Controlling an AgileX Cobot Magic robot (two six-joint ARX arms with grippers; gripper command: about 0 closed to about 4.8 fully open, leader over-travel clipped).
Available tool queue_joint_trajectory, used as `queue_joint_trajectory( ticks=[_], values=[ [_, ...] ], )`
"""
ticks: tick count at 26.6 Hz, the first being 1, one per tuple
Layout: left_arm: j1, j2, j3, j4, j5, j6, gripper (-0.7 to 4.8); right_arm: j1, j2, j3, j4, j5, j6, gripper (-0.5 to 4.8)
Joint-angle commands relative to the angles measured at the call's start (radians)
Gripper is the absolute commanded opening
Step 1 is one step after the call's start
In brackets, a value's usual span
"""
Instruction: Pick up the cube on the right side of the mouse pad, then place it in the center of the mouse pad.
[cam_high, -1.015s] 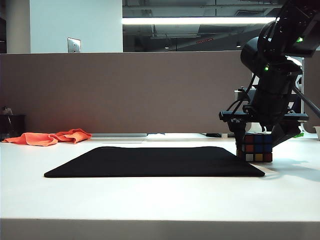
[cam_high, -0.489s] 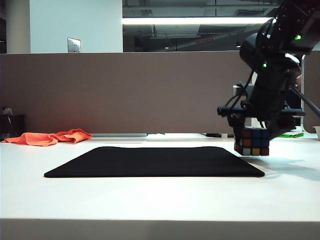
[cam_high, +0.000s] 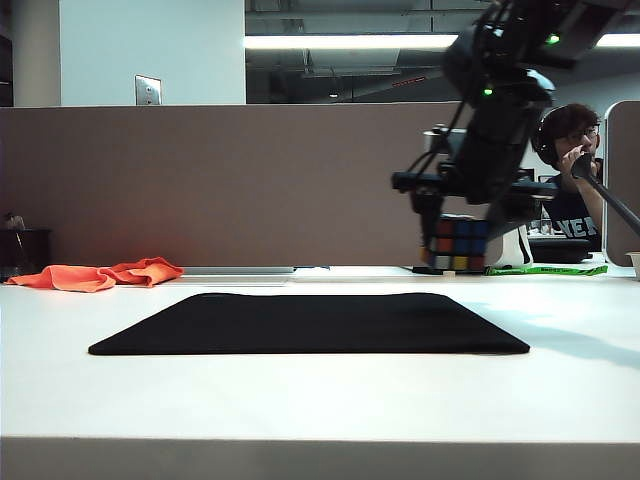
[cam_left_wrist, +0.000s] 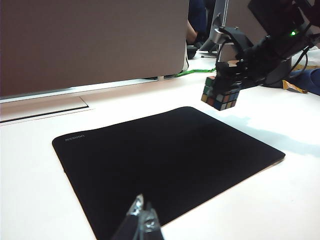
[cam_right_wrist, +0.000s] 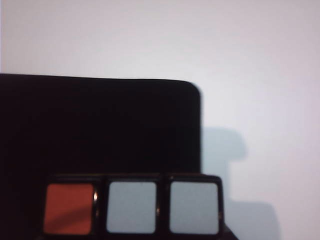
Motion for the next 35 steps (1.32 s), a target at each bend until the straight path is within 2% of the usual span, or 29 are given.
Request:
queue_joint_trajectory(
  ticks=[1,6,11,15,25,35],
  values=[
    [-0.002,0.001,0.003,0.007,0.0,-0.003,-0.06,0.044,-0.006,0.008,0.051,0.002,0.005,3.1],
    [-0.002,0.001,0.003,0.007,0.0,-0.003,-0.06,0.139,-0.005,0.008,0.112,0.005,0.082,3.1],
    [-0.002,0.001,0.003,0.007,0.001,-0.003,-0.06,0.216,0.002,0.008,0.177,0.032,0.085,3.1],
    [-0.002,0.001,0.003,0.007,0.001,-0.003,-0.06,0.269,0.03,0.009,0.199,0.058,0.135,3.1],
    [-0.002,0.001,0.003,0.008,0.001,-0.003,-0.06,0.32,0.084,0.009,0.225,0.068,0.293,3.15],
    [-0.002,0.001,0.003,0.008,0.002,-0.004,-0.06,0.347,0.097,0.008,0.214,0.17,0.293,3.15]
  ],
)
